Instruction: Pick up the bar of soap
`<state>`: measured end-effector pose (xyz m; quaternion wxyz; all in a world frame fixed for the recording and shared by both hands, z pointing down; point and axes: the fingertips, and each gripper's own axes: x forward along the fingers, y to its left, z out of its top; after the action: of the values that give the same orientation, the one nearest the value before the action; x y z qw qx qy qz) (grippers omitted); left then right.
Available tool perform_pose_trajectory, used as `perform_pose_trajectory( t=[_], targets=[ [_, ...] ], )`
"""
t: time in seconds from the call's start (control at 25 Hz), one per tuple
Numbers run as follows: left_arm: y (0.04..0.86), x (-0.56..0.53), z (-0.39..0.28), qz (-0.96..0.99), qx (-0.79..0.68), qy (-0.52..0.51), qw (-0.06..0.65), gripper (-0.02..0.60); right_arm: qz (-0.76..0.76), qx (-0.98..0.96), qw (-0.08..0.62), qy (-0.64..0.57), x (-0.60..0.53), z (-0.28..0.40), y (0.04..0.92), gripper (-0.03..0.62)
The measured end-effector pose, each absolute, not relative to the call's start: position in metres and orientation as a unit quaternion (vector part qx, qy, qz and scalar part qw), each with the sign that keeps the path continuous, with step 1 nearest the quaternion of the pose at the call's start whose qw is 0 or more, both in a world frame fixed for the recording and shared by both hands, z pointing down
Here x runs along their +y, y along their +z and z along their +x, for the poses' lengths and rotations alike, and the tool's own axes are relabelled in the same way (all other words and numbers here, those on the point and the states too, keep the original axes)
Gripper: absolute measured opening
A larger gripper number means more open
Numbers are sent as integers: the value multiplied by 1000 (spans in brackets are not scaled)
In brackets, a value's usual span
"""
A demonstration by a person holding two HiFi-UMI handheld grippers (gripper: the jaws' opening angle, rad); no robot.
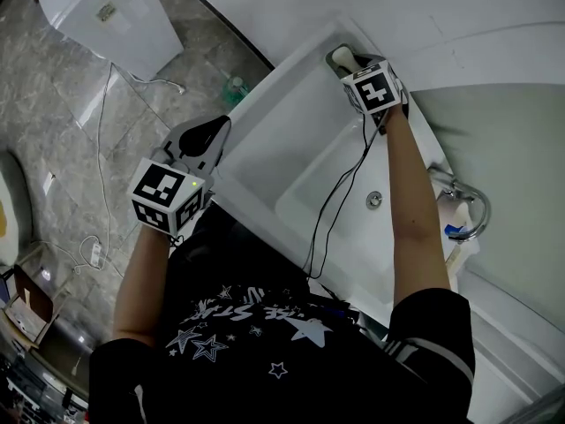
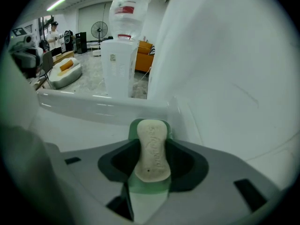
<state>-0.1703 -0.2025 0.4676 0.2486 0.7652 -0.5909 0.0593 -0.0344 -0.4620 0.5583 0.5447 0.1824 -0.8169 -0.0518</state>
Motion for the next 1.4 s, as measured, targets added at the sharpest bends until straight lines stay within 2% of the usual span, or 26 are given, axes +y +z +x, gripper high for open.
perform_pose_trajectory(
  t=[0.44, 0.84, 1.4],
  targets=[
    [453, -190, -168, 773, -588, 52, 234, 9, 246, -849, 465, -50, -456, -31, 510, 181],
    [434, -179, -155, 798, -560, 44, 220, 10, 323, -878, 353, 6, -421, -15, 449, 179],
    [418, -158, -111, 850, -481, 44, 209, 11, 436, -867, 201, 132, -323, 63, 404, 178]
  ],
)
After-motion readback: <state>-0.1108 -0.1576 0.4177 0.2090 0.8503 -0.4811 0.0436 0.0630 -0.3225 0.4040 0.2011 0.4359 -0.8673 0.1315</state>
